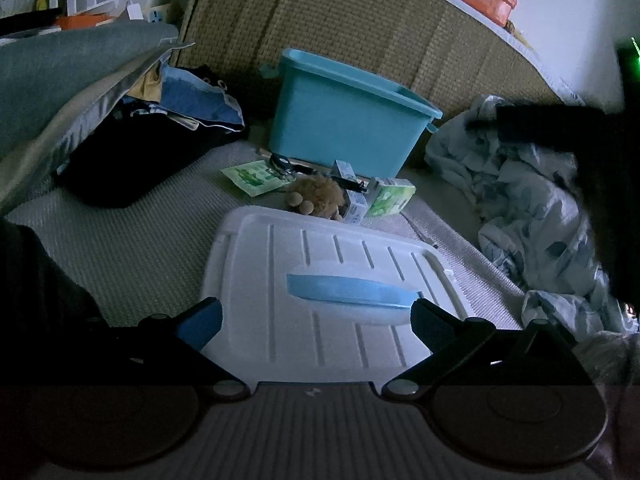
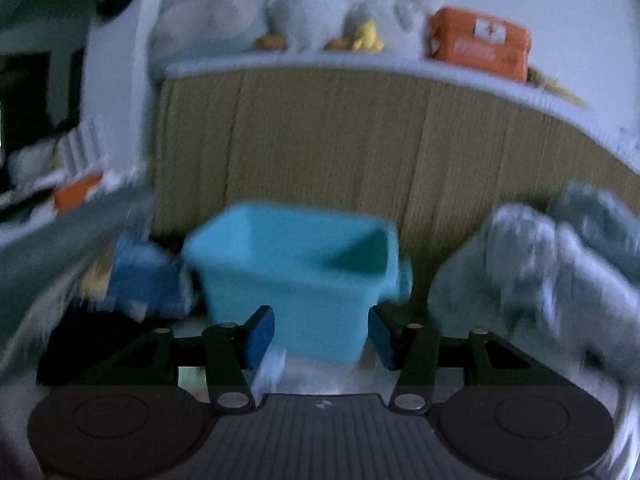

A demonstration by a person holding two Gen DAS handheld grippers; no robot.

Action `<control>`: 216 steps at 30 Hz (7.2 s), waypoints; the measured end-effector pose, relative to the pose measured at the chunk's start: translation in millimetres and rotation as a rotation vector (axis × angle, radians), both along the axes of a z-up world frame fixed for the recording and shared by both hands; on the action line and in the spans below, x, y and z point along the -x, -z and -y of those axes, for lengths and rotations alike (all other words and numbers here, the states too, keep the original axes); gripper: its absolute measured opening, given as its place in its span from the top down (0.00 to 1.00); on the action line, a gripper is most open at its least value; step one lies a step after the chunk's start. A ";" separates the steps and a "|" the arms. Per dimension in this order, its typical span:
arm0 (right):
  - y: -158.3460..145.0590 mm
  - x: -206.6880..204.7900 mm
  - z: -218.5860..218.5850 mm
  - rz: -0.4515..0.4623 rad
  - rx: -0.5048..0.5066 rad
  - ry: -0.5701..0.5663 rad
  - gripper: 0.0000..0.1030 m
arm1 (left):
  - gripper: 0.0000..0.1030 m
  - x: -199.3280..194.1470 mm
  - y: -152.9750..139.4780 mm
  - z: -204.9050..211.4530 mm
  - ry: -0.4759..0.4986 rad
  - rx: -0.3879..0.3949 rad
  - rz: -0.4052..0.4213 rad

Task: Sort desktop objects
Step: 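Withdraw the right gripper from the teal bin, then reach the left gripper to the brown fuzzy plush and close on it, then carry the brown plush with the left gripper and drop it into the teal bin, then withdraw the left gripper from the teal bin, then reach the right gripper to the green tissue pack and grasp it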

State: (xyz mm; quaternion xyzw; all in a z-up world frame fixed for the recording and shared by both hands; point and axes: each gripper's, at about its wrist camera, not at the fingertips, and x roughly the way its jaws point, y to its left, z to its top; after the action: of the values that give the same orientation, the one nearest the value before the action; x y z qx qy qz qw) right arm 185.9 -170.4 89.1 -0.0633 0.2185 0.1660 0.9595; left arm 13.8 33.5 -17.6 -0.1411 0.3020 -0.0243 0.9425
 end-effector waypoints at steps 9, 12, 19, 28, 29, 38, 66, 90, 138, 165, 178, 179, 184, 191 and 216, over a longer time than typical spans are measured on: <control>75.9 60.2 46.4 -0.081 0.010 -0.087 0.46 | 0.00 -9.2 -9.3 9.7 -0.020 -0.051 0.000; 97.7 73.8 57.4 -0.112 -0.009 -0.091 0.46 | 0.00 -17.4 -12.2 16.0 -0.004 -0.062 0.011; 119.1 84.0 67.4 -0.145 -0.050 -0.069 0.46 | 0.04 -56.0 -15.2 32.0 0.024 -0.121 0.006; 127.1 76.8 73.5 -0.191 -0.087 -0.067 0.46 | 0.10 -132.6 -16.4 37.4 0.087 -0.289 -0.005; 127.8 76.3 73.2 -0.195 -0.085 -0.067 0.46 | 0.11 -141.8 -16.3 37.8 0.095 -0.303 -0.004; 129.4 75.0 72.5 -0.202 -0.079 -0.063 0.46 | 0.20 -209.9 -2.4 47.5 0.165 -0.388 -0.065; 130.7 74.8 70.0 -0.211 -0.069 -0.059 0.46 | 0.61 -199.3 -55.8 6.2 0.056 -0.216 0.010; 130.4 73.6 70.8 -0.219 -0.067 -0.052 0.46 | 0.61 -322.3 -158.0 11.8 0.021 -0.292 0.150; 132.6 71.5 71.5 -0.234 -0.063 -0.041 0.46 | 0.54 -344.4 -138.5 -2.9 0.070 -0.204 -0.069; 127.5 71.8 71.2 -0.239 -0.107 -0.080 0.40 | 0.32 -195.6 -24.6 -10.3 0.069 -0.190 -0.164; 114.2 34.9 50.6 -0.222 -0.139 -0.084 0.32 | 0.25 -171.1 0.3 -17.2 0.153 -0.210 -0.077; 112.2 29.6 47.1 -0.216 -0.135 -0.090 0.31 | 0.24 -168.7 1.7 -18.2 0.159 -0.203 -0.070; 103.6 2.0 25.3 -0.185 -0.098 -0.126 0.28 | 0.22 -159.1 10.2 -25.0 0.178 -0.148 -0.041; 101.2 -33.5 0.7 -0.180 -0.085 -0.109 0.25 | 0.21 -158.8 13.4 -32.1 0.161 -0.090 -0.012; 125.8 -109.6 -32.8 -0.394 -0.213 0.296 0.36 | 0.20 -161.5 20.7 -42.3 0.123 -0.031 -0.015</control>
State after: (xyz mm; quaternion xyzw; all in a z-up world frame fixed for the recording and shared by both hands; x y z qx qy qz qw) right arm 295.5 -137.5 -36.6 0.1045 0.3892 0.0549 0.9135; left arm 175.3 75.8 -38.3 -0.1078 0.3176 -0.0763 0.9390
